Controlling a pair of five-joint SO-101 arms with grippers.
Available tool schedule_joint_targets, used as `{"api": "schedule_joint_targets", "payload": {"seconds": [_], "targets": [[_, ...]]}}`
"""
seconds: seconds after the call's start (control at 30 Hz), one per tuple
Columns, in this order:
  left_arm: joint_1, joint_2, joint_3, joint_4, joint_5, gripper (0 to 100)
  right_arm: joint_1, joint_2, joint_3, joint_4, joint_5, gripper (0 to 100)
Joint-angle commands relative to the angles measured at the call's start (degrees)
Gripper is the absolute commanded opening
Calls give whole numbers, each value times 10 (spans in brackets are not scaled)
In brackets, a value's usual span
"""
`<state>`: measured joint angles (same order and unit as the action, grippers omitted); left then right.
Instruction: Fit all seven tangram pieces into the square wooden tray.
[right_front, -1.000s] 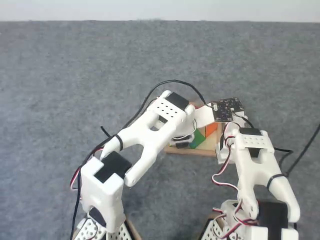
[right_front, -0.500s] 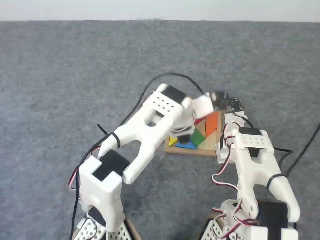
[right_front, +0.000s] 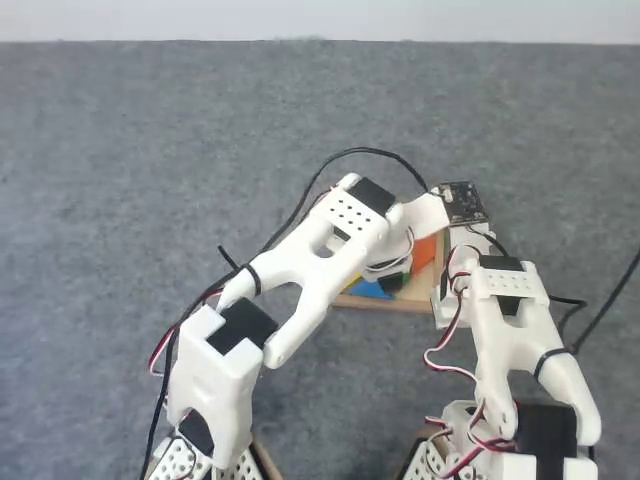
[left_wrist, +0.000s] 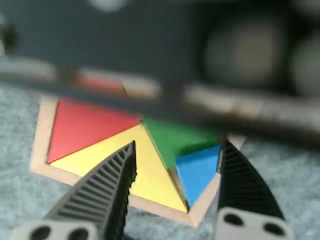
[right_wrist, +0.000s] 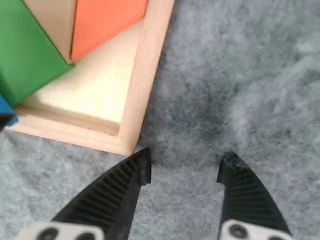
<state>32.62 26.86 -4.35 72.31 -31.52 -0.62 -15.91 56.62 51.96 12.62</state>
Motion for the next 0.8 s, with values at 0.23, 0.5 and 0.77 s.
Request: {"api": "schedule_joint_targets", "payload": {"seconds": [0.23, 0.5, 0.77], "targets": [[-49, 0, -12, -11, -14, 243, 1, 0, -24, -6, -4, 231], [-44, -62, -27, 12, -11, 243, 1, 1, -24, -6, -4, 231], [-43, -144, 27, 74, -15, 243, 1, 1, -24, -6, -4, 231]]}}
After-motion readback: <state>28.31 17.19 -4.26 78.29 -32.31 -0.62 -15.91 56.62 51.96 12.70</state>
